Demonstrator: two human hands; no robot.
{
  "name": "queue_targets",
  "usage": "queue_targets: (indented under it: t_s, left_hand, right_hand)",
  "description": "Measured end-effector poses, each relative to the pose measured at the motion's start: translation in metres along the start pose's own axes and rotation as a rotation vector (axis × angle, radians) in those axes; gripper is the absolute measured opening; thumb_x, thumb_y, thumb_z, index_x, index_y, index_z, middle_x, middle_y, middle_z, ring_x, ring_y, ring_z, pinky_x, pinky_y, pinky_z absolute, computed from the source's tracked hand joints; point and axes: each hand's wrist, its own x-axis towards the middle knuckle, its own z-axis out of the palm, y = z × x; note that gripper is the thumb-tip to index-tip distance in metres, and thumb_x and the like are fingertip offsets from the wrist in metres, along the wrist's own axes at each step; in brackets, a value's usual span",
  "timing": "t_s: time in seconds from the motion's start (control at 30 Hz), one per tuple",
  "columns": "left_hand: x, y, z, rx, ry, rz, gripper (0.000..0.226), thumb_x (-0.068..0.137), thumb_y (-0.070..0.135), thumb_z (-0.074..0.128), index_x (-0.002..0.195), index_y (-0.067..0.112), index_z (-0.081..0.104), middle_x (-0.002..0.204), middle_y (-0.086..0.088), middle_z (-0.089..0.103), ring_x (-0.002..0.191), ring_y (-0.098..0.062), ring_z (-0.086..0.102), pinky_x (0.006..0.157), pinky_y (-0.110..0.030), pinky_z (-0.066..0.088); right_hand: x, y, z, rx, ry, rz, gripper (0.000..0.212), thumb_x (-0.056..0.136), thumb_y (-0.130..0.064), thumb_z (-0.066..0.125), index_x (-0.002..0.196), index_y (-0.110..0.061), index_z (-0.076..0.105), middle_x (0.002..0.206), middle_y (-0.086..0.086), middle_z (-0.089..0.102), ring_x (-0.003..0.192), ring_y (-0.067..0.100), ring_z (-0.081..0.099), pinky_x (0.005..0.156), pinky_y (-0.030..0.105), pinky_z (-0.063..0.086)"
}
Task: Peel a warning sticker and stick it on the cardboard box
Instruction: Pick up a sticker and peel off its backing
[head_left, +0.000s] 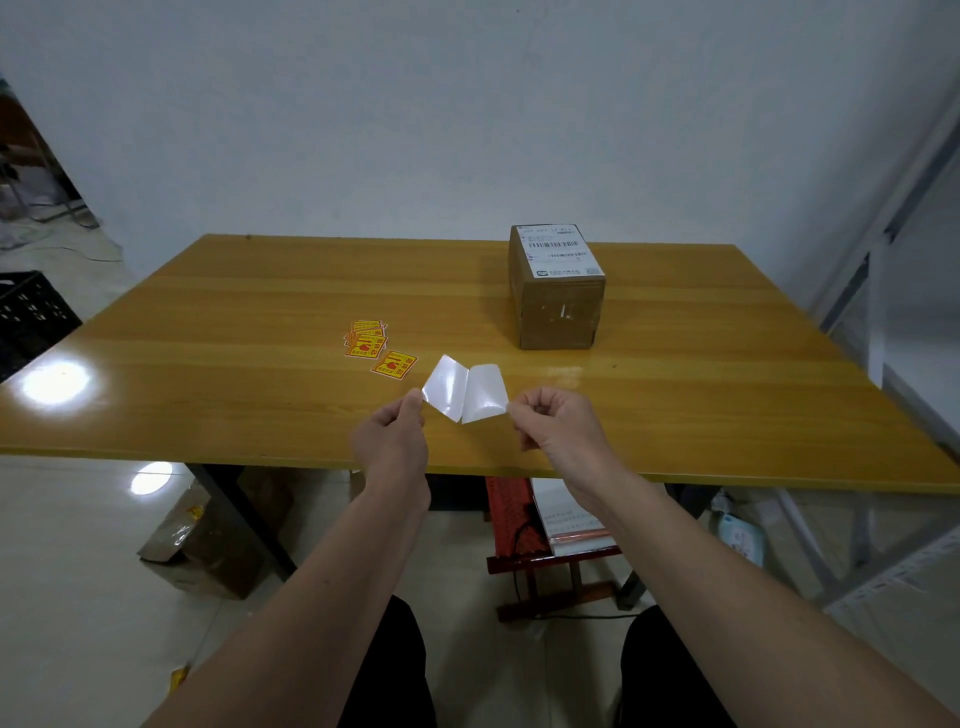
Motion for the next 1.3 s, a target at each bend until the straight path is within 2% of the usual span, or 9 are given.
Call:
queue_targets:
  t_s: [0.1,0.2,0.3,0.43,0.53,0.67,0.93,1.1,1.3]
  left_hand:
    - [0.004,-0.002,-0.002,-0.01,0.027,-0.01,0.014,0.086,0.021,0.064,0.073,0.018,0.06,0.075,0.004,0.057,0.086,-0.017,0.055,0.088,-0.032,0.046]
    - [0.007,-0.004,-0.004,-0.016,0.062,-0.012,0.008,0.085,0.022,0.064,0.087,0.014,0.066,0.075,0.004,0.058,0.085,-0.017,0.056,0.087,-0.032,0.046]
    - [0.01,-0.006,-0.006,-0.018,0.08,-0.018,0.02,0.086,0.022,0.064,0.101,0.009,0.065,0.081,0.0,0.06,0.087,-0.017,0.056,0.087,-0.033,0.047]
    - [0.015,-0.008,-0.009,-0.034,0.072,-0.023,0.024,0.086,0.02,0.064,0.104,0.005,0.065,0.077,0.001,0.059,0.086,-0.017,0.057,0.088,-0.033,0.047]
    - [0.015,-0.008,-0.009,0.003,0.02,-0.012,0.025,0.085,0.022,0.065,0.105,0.007,0.065,0.087,-0.002,0.061,0.089,-0.016,0.057,0.088,-0.033,0.047]
    - [0.012,-0.008,-0.009,0.021,-0.084,0.012,0.022,0.086,0.022,0.065,0.103,0.008,0.065,0.083,0.0,0.06,0.08,-0.012,0.056,0.072,-0.026,0.047]
    - [0.009,-0.007,-0.005,0.07,-0.141,0.048,0.019,0.086,0.024,0.063,0.101,0.012,0.067,0.078,0.003,0.058,0.072,-0.009,0.051,0.064,-0.022,0.046]
    - [0.006,-0.005,-0.001,0.078,-0.175,0.067,0.02,0.086,0.024,0.064,0.102,0.011,0.067,0.075,0.002,0.056,0.07,-0.009,0.05,0.064,-0.023,0.047]
    - [0.005,-0.004,0.002,0.031,-0.208,0.037,0.02,0.085,0.023,0.066,0.1,0.01,0.068,0.07,0.002,0.054,0.066,-0.009,0.049,0.063,-0.022,0.047]
  right_hand:
    - [0.001,0.0,-0.002,-0.002,0.017,0.005,0.017,0.082,-0.006,0.06,0.067,-0.013,0.058,0.059,0.0,0.051,0.055,0.012,0.048,0.062,0.025,0.047]
    - [0.004,-0.001,-0.005,-0.01,0.036,0.013,0.02,0.083,-0.006,0.06,0.065,-0.014,0.058,0.058,0.0,0.051,0.054,0.012,0.048,0.061,0.025,0.046]
    - [0.004,0.001,-0.007,-0.015,0.06,0.015,0.021,0.082,-0.005,0.06,0.064,-0.013,0.057,0.058,0.001,0.05,0.054,0.012,0.047,0.061,0.024,0.046]
    - [0.006,0.005,-0.008,-0.018,0.069,0.007,0.022,0.085,-0.008,0.061,0.064,-0.012,0.054,0.058,0.001,0.049,0.053,0.011,0.046,0.058,0.018,0.047]
    - [0.011,0.008,-0.007,-0.037,0.094,0.025,0.026,0.085,-0.007,0.061,0.061,-0.013,0.053,0.058,0.0,0.048,0.054,0.011,0.045,0.063,0.022,0.049]
    - [0.021,0.015,-0.005,-0.09,0.153,0.081,0.024,0.085,-0.008,0.06,0.063,-0.012,0.053,0.06,0.002,0.049,0.056,0.014,0.045,0.063,0.023,0.046]
    - [0.03,0.018,-0.005,-0.139,0.192,0.148,0.014,0.083,-0.013,0.065,0.084,-0.022,0.054,0.094,0.009,0.057,0.082,0.023,0.055,0.075,0.039,0.051]
    - [0.022,0.004,-0.002,0.002,0.13,0.124,0.011,0.088,-0.005,0.056,0.098,-0.006,0.062,0.075,0.004,0.058,0.06,0.013,0.052,0.055,0.023,0.049]
    - [0.013,-0.003,0.005,0.019,0.093,0.134,0.017,0.086,-0.008,0.055,0.101,-0.004,0.063,0.072,0.003,0.056,0.063,0.014,0.052,0.063,0.029,0.05]
